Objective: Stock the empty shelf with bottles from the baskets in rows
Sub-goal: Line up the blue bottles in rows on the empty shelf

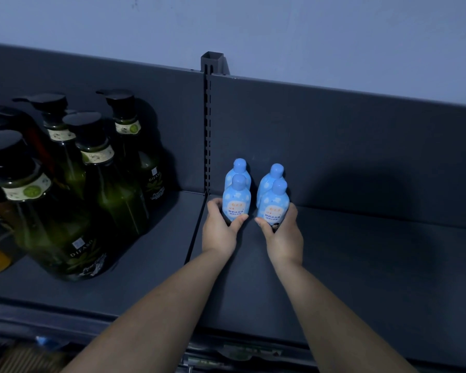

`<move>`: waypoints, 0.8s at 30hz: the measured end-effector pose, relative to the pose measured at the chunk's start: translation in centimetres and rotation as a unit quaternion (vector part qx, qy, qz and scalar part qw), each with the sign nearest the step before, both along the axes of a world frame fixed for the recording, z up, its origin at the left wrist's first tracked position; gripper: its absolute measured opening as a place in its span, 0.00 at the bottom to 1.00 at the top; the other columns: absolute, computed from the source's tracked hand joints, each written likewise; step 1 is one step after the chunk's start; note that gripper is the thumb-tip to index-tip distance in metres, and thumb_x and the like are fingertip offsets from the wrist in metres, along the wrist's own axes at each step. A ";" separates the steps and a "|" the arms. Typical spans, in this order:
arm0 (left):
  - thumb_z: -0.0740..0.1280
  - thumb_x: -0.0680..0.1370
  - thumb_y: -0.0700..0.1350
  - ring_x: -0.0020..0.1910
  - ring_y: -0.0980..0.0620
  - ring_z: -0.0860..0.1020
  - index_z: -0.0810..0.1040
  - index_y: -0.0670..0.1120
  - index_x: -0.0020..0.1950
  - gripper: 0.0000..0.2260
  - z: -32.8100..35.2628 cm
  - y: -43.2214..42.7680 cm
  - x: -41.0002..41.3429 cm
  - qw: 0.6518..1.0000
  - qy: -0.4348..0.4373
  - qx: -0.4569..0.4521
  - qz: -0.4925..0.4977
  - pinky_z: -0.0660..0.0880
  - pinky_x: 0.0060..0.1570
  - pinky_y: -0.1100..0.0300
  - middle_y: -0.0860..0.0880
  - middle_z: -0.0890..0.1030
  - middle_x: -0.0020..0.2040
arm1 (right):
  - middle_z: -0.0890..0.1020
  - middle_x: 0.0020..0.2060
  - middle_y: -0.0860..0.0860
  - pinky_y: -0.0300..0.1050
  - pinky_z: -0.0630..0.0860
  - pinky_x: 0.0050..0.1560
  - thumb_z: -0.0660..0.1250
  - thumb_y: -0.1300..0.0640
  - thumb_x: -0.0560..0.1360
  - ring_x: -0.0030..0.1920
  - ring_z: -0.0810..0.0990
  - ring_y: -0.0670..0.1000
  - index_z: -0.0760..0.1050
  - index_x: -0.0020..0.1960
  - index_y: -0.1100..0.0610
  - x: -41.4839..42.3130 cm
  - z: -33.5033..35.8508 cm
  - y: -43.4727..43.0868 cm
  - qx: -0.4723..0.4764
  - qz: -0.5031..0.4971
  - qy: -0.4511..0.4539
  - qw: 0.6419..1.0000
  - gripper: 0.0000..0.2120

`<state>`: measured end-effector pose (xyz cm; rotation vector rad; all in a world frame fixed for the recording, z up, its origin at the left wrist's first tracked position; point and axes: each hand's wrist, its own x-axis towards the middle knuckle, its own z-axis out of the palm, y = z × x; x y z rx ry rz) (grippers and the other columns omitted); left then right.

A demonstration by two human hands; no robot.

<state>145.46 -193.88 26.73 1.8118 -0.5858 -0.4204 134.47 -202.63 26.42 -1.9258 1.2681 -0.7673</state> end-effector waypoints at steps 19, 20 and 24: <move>0.72 0.76 0.51 0.48 0.53 0.76 0.66 0.49 0.63 0.21 0.0 -0.4 0.4 1.000 0.016 0.008 0.007 0.70 0.44 0.59 0.53 0.78 0.52 | 0.77 0.50 0.43 0.41 0.71 0.49 0.73 0.48 0.73 0.50 0.78 0.46 0.65 0.67 0.51 -0.1 0.5 -0.2 0.044 0.025 0.018 0.999 0.27; 0.72 0.76 0.50 0.48 0.53 0.76 0.66 0.49 0.63 0.21 -0.1 -0.4 0.5 1.000 0.017 0.011 0.010 0.70 0.44 0.59 0.53 0.78 0.52 | 0.77 0.51 0.44 0.41 0.71 0.50 0.73 0.48 0.73 0.51 0.78 0.47 0.65 0.67 0.51 -0.2 0.5 -0.2 0.050 0.029 0.021 0.998 0.28; 0.71 0.77 0.49 0.49 0.52 0.75 0.66 0.48 0.64 0.20 -0.6 -0.1 0.8 1.000 0.017 0.014 0.001 0.70 0.45 0.58 0.50 0.78 0.54 | 0.76 0.57 0.42 0.41 0.71 0.56 0.75 0.49 0.72 0.57 0.76 0.45 0.62 0.71 0.50 -0.5 0.7 0.2 0.068 0.032 0.010 0.997 0.33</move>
